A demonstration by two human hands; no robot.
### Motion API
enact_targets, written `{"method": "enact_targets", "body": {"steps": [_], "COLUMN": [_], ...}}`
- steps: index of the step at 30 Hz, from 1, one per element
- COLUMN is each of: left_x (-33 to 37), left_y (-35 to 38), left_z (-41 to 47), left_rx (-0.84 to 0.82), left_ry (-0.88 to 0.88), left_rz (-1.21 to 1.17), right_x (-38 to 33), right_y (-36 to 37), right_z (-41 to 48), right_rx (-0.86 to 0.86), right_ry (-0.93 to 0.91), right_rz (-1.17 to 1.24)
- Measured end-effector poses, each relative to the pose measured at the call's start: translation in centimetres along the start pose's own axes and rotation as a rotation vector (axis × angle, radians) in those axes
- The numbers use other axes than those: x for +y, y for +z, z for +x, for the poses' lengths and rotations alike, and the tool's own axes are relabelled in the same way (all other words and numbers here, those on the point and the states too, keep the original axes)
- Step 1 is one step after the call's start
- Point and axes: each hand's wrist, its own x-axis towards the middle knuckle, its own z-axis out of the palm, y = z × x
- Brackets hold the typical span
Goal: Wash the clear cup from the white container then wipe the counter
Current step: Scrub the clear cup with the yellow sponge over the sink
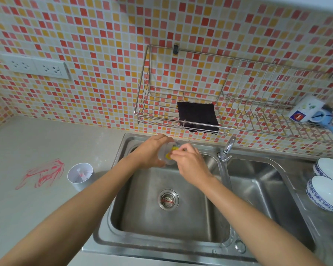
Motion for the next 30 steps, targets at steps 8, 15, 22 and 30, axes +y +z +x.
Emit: {"method": "enact_targets", "body": {"steps": [8, 15, 22, 30], "left_x": [-0.5, -0.4, 0.4, -0.6], "left_y": [0.0, -0.7, 0.0, 0.0], "left_z": [-0.5, -0.1, -0.5, -0.5], "left_rx": [0.021, -0.020, 0.080, 0.127], "left_ry": [-0.019, -0.026, -0.108, -0.069], "left_rz": [-0.019, -0.090, -0.168, -0.027], "right_x": [1.1, 1.0, 0.6, -1.5], "right_y": [-1.1, -0.8, -0.9, -1.0], "right_z": [-0.1, -0.8, -0.4, 0.6], "right_rx": [-0.115, 0.061, 0.158, -0.127], "right_ry": [0.092, -0.117, -0.151, 0.405], "right_rz": [0.233, -0.029, -0.048, 0.665]}}
